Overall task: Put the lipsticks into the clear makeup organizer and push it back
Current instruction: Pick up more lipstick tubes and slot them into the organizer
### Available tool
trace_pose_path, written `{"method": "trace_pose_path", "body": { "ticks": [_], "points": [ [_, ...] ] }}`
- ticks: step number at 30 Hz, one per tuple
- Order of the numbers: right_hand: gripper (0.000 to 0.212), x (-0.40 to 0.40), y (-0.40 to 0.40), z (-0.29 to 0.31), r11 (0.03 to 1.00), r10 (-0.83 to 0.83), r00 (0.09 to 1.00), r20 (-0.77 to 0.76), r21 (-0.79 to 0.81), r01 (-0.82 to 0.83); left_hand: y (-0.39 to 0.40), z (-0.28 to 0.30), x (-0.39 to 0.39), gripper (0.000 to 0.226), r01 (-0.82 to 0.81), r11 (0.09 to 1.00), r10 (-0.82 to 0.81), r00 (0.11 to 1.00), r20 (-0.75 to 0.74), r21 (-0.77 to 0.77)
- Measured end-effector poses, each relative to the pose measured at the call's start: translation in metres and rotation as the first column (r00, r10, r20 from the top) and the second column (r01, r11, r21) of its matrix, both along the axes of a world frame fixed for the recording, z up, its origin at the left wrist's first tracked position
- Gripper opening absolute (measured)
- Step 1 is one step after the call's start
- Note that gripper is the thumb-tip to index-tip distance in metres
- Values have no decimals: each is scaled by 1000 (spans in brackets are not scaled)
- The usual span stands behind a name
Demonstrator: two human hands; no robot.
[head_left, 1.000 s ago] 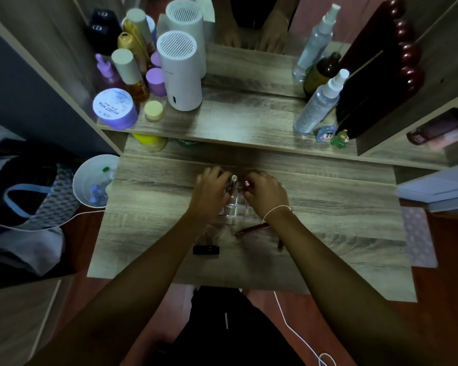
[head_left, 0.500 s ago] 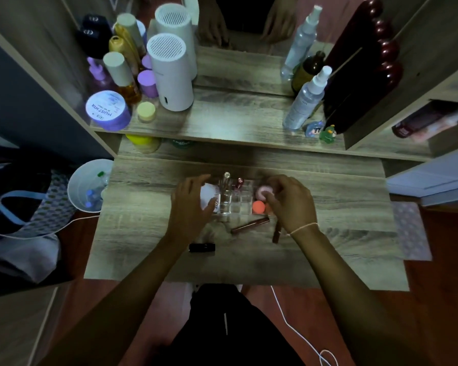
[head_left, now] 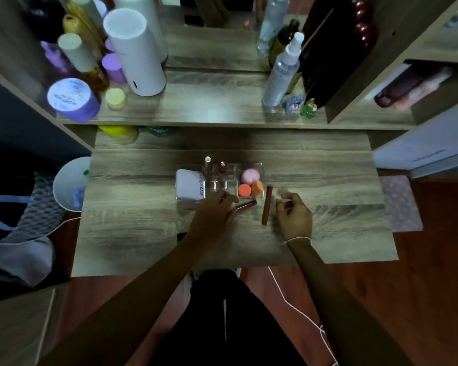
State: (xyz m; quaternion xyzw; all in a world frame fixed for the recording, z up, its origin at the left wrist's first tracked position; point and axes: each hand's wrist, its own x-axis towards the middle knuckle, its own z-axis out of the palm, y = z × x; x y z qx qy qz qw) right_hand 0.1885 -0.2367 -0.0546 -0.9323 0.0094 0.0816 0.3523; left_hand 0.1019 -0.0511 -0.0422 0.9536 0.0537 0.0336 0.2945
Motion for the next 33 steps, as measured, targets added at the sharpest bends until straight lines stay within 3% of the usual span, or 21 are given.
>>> {"method": "trace_pose_path", "body": {
  "ticks": [6,11,13,14,16,17,19,23,27,30,33],
  "points": [
    [44,-1,11,-12,995,97,988,-124,-26,-101,-11,-7,5,24,83,993,-70,988,-138,90],
    [48,-3,15,-18,976,191,970,-148,-79,-204,-15,-24,4,31,128,972,-92,979,-184,195],
    [53,-4,13,-18,971,211,966,-146,-82,-224,-13,-31,3,22,17,992,11,976,-216,128],
    [57,-4,12,-17,970,220,963,-156,-65,-233,-12,-31,4,25,-89,995,96,962,-255,40],
    [62,-5,9,-12,974,222,958,-181,-1,-225,-8,-36,2,29,-140,990,137,953,-269,10],
    [62,-4,6,-10,977,215,960,-180,24,-214,-7,-35,1,23,-134,990,117,959,-259,-49],
    [53,-3,0,-6,981,194,970,-147,45,-189,-2,-32,-5,25,-12,1000,8,978,-207,-18],
    [23,3,-6,8,981,107,984,-141,177,-81,10,-23,-17,40,-79,979,55,990,-131,-186],
    [29,15,-5,26,935,53,981,-187,353,17,23,-12,-27,28,-104,953,101,995,-27,-284],
    [29,25,3,49,840,75,979,-188,542,39,28,-8,-26,22,-157,930,160,987,-18,-332],
    [29,36,17,67,835,152,974,-166,549,-37,30,-3,-21,26,-213,922,216,976,-28,-324]
  ]
}}
